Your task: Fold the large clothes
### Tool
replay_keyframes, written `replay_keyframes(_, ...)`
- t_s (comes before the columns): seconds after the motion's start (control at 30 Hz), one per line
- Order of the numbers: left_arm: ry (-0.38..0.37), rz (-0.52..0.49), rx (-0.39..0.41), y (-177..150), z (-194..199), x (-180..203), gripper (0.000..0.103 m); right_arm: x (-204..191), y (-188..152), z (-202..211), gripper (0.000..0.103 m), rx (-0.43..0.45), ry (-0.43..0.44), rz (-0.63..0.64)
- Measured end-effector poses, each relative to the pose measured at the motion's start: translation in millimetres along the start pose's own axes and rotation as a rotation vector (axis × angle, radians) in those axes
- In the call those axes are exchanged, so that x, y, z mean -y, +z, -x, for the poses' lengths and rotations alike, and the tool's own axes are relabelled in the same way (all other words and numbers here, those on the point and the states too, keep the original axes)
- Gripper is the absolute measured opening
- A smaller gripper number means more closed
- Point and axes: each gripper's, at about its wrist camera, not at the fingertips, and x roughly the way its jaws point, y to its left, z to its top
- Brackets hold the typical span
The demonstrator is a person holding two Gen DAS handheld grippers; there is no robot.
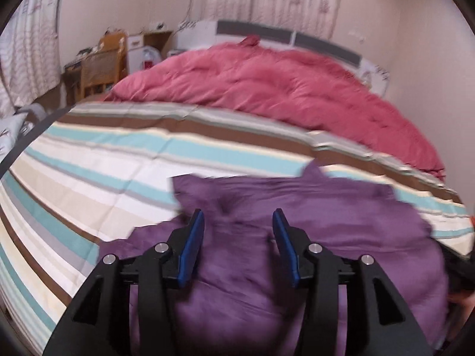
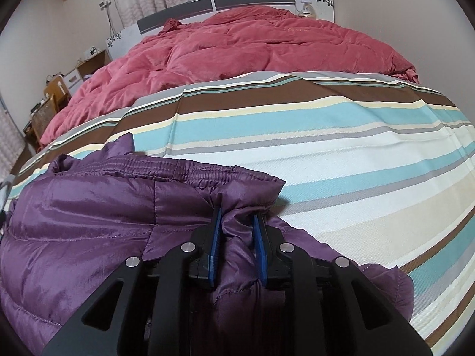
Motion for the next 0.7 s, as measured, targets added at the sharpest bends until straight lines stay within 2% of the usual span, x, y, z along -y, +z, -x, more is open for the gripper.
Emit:
replay_keyframes(0.1, -0.046, -0.075, 0.017, 1, 9, 37, 0.049, 0, 0, 0, 0.020, 0.001, -0.001, 0.001)
replay_keyframes(0.23, 0.001, -0.171, -0.051, -7, -21, 66, 0.049, 0, 0, 0, 0.020, 0.001, 0.004, -0.004)
replay_keyframes(0.3, 0.000, -0.172, -0.082, -19, -40, 67, 0.050, 0, 0, 0, 0.020, 0.002, 0.005, -0.006)
replay_keyframes(0.5, -0.020, -0.151, -0.104, -27, -50, 63, 0.050, 1, 1, 0, 0.022, 0.001, -0.003, -0.001)
replay_keyframes(0.6, -0.021, -0.148, -0.104, -29, -51, 63, 0.050, -2, 5, 13, 0.022, -0.014, -0.034, 0.014)
replay_keyframes(0.7, -0.009, -0.154, -0.100, -29, -51, 65, 0.050, -25, 4, 58, 0.022, 0.099, 0.003, 0.051)
